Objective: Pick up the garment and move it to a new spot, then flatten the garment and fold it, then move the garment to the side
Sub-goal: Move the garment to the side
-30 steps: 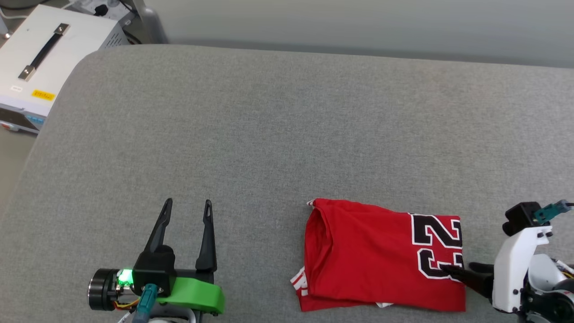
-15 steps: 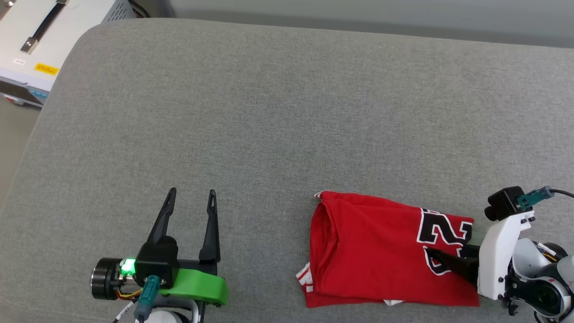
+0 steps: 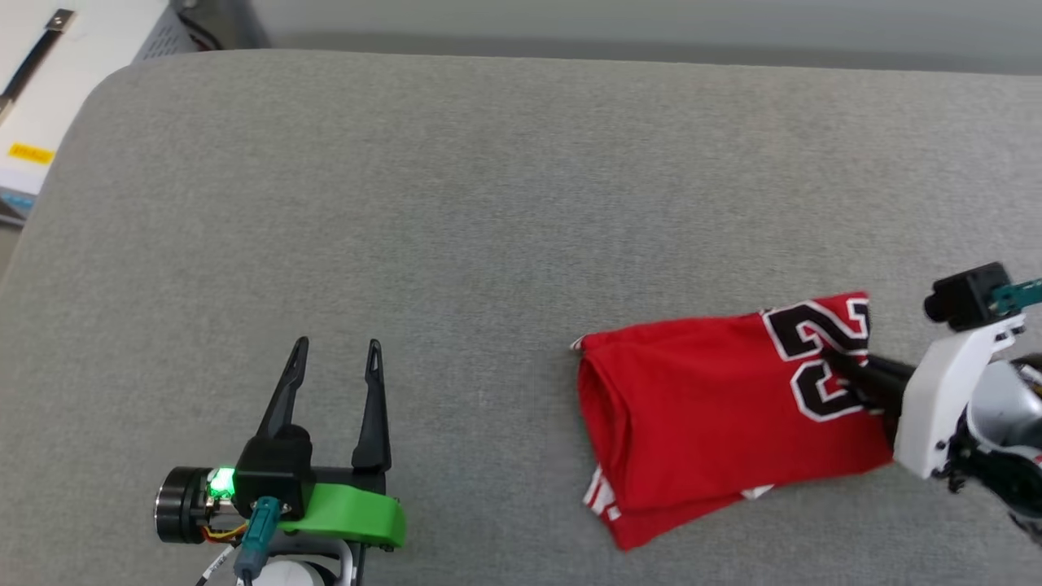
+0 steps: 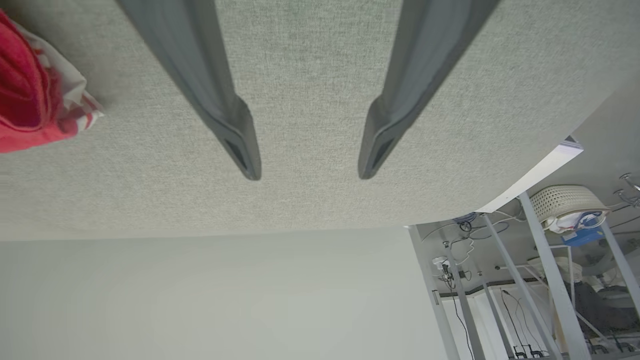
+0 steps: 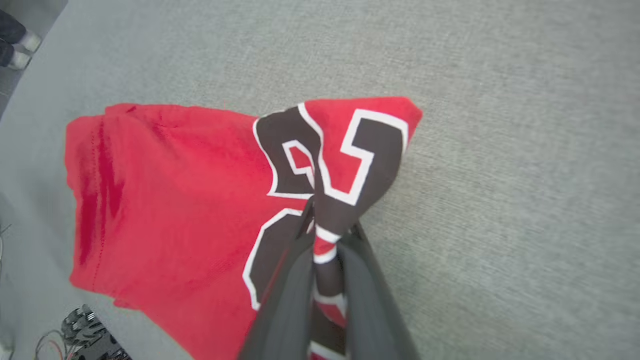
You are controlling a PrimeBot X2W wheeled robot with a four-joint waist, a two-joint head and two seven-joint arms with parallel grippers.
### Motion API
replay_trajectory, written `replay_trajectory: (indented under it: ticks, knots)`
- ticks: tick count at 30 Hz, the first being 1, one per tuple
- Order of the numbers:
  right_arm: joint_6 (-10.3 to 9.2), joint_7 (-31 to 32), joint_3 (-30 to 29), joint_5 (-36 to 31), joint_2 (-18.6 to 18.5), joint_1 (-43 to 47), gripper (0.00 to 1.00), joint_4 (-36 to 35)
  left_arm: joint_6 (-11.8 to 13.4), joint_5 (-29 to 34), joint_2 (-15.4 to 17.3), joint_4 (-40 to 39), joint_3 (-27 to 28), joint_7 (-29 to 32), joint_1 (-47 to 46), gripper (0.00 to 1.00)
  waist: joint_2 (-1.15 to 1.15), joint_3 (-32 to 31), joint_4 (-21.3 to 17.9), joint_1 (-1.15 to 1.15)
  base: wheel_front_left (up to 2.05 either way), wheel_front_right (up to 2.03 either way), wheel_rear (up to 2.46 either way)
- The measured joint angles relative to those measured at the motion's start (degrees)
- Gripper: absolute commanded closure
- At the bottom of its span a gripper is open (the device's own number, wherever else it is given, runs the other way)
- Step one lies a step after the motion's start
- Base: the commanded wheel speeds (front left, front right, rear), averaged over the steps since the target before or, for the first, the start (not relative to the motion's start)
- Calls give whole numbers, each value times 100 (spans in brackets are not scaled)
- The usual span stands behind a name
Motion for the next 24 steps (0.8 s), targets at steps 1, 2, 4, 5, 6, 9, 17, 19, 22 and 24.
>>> replay_trajectory:
  ticks: [1, 2, 4, 5, 6, 9, 17, 19, 22, 24]
  knots:
    - [0, -42, -27, -34, -70, -40, 100, -24, 0, 0, -1, -9, 15, 0, 0, 0, 0, 1, -64, 0, 0, 0, 0]
    - [0, -70, -48, -52, -113, -72, 100, -40, 0, -2, -1, -16, 32, 0, 2, 0, 0, 2, -117, 0, 0, 0, 0]
    - [0, -140, -163, -96, -249, -158, 100, -78, -1, -7, -1, -48, 71, 0, -3, 0, 0, 22, -325, 0, 0, 0, 0]
    - [-1, -158, -212, -123, -292, -196, 100, -80, -1, -7, -1, -53, 79, 0, -4, 0, 0, 34, -407, 0, 0, 0, 0]
    - [-1, -191, -260, -163, -328, -230, 100, -85, -9, -7, 1, -55, 91, 0, -10, 0, 0, 48, -487, 0, 0, 0, 0]
    - [-1, -247, -405, -242, -413, -327, 100, -93, -29, -5, 8, -57, 101, 1, -46, 0, 0, 102, -716, 0, 0, 0, 0]
    - [-1, -359, -909, -447, -701, -730, 100, 218, -67, 51, 64, -168, 121, 0, -318, 0, 0, 423, -1190, 0, 0, 0, 0]
    - [-1, -377, -1047, -491, -814, -865, 100, 386, -76, 52, 97, -209, 121, 0, -378, 0, 0, 542, -1239, 0, 0, 0, 0]
    - [-1, -382, -1282, -566, -983, -1095, 100, 686, -85, 54, 162, -283, 121, 0, -467, 0, 0, 736, -1286, 0, 0, 0, 0]
    - [-1, -381, -1438, -705, -1118, -1263, 100, 942, -86, 69, 181, -335, 116, 0, -537, 0, 0, 879, -1298, 0, 0, 0, 0]
